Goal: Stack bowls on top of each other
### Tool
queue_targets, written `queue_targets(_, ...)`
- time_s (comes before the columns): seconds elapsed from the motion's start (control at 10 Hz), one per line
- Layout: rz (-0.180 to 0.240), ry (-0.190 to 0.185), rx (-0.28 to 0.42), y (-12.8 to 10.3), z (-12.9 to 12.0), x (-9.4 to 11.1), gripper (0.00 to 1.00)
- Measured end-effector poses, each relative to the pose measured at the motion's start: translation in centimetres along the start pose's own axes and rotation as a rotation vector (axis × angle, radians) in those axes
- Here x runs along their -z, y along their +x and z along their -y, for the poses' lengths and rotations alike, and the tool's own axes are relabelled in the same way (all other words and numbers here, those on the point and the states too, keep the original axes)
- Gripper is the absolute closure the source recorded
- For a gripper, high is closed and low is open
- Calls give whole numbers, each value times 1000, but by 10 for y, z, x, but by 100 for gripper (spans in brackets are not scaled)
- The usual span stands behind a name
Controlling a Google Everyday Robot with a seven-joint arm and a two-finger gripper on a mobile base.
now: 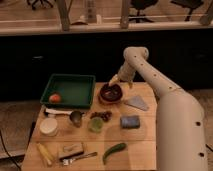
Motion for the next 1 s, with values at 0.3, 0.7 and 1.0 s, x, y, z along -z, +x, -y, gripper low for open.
queue_targets(0.3,1,-7,2,0,-1,0,20)
queue_targets(0.7,-13,-15,8,3,-1,3,20)
queue_targets(1.0,-19,-15,9,4,-1,4,20)
